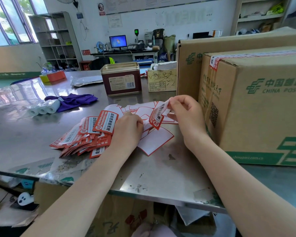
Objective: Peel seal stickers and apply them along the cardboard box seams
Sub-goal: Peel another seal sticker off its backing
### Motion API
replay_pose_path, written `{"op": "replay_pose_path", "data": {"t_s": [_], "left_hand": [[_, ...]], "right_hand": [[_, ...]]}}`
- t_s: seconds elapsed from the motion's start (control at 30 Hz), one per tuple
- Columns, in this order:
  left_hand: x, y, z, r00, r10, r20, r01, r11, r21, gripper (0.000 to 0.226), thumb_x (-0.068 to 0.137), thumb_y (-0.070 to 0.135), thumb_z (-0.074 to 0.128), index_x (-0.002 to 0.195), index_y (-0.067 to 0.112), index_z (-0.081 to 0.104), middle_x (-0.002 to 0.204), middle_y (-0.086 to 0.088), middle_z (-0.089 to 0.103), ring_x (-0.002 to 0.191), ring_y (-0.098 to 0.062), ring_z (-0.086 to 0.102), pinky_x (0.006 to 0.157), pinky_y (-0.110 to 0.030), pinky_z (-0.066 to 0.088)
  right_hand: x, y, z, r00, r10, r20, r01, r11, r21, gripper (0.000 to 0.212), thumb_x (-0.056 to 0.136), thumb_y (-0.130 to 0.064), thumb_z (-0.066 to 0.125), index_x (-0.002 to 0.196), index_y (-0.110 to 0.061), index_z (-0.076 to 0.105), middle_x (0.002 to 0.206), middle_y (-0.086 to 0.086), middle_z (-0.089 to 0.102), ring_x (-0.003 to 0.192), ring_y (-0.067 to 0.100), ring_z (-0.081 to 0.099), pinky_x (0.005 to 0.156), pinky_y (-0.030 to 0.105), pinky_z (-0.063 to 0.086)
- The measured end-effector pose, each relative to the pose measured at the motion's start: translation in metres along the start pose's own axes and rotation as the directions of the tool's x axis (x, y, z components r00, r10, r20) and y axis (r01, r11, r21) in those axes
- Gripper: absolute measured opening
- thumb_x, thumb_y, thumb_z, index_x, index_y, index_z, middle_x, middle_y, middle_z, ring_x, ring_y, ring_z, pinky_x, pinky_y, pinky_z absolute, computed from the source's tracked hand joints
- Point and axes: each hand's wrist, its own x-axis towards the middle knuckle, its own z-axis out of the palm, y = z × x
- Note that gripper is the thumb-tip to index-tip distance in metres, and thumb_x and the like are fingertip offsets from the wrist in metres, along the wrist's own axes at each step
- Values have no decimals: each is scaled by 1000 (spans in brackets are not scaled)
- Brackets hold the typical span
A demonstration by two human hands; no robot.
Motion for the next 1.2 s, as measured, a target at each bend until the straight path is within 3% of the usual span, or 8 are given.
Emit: {"op": "replay_pose_path", "data": {"t_s": [0.13, 0.3, 0.37, 0.47, 0.53, 0.77, 0.97, 1.2], "left_hand": [[0, -1, 3, 1000, 16, 8, -16, 998, 64, 28, 94, 15, 44, 97, 9, 71, 101, -10, 62, 91, -21, 54, 80, -30, 46], [-2, -2, 1, 999, 18, 29, -21, 992, 121, 23, 93, 17, 49, 98, 10, 70, 101, -10, 59, 94, -22, 52, 85, -33, 44], [-2, -2, 1, 999, 14, 31, -18, 992, 125, 19, 92, 17, 52, 100, 12, 69, 103, -9, 59, 97, -22, 51, 88, -32, 42], [-4, -1, 0, 1000, 17, 16, -19, 990, 141, 19, 91, 14, 53, 105, 15, 67, 109, -9, 58, 104, -23, 50, 91, -32, 39], [-4, 0, 0, 1000, 21, -4, -20, 995, 101, 24, 91, 12, 54, 112, 16, 63, 114, -9, 57, 108, -24, 49, 95, -33, 37], [-9, 11, -5, 925, 308, -221, -352, 915, -198, 23, 86, 24, 59, 106, 12, 62, 103, -8, 53, 97, -22, 52, 81, -32, 44], [-8, 7, -5, 877, 369, -307, -432, 886, -169, 25, 85, 27, 52, 90, 7, 66, 94, -12, 54, 90, -27, 54, 76, -38, 46], [-6, 6, -2, 881, 326, -344, -388, 912, -130, 26, 92, 26, 46, 93, 6, 62, 98, -12, 53, 91, -23, 51, 78, -28, 38]], "right_hand": [[2, 0, -4, 995, -1, -97, 8, 997, 78, 13, 94, -23, 49, 89, -12, 56, 89, 3, 64, 87, 16, 65, 74, 29, 58], [1, 3, -6, 971, -119, -206, 111, 992, -53, 17, 94, -27, 47, 77, -26, 50, 92, 7, 63, 89, 20, 62, 81, 37, 53], [1, 3, -5, 969, -155, -190, 138, 985, -100, 18, 93, -27, 47, 75, -29, 50, 97, 11, 61, 90, 20, 60, 80, 33, 52], [-1, 1, -7, 969, -199, -145, 175, 971, -166, 14, 94, -24, 47, 84, -19, 54, 99, 7, 58, 81, 4, 53, 66, 4, 41], [-3, -1, -8, 963, -240, -120, 211, 955, -210, 12, 95, -21, 47, 86, -15, 54, 99, 4, 53, 76, -4, 47, 64, -3, 35], [-7, 2, -1, 956, -282, 78, 291, 889, -353, 11, 94, -19, 47, 84, -19, 52, 98, -4, 46, 87, 6, 45, 66, 2, 32], [-8, 4, 2, 943, -283, 175, 330, 865, -379, 13, 94, -16, 49, 82, -18, 52, 97, -3, 47, 89, 8, 46, 66, 4, 32], [-9, 3, 3, 938, -298, 178, 344, 869, -355, 15, 95, -19, 46, 91, -11, 58, 100, -5, 49, 94, 8, 46, 72, 11, 37]]}}
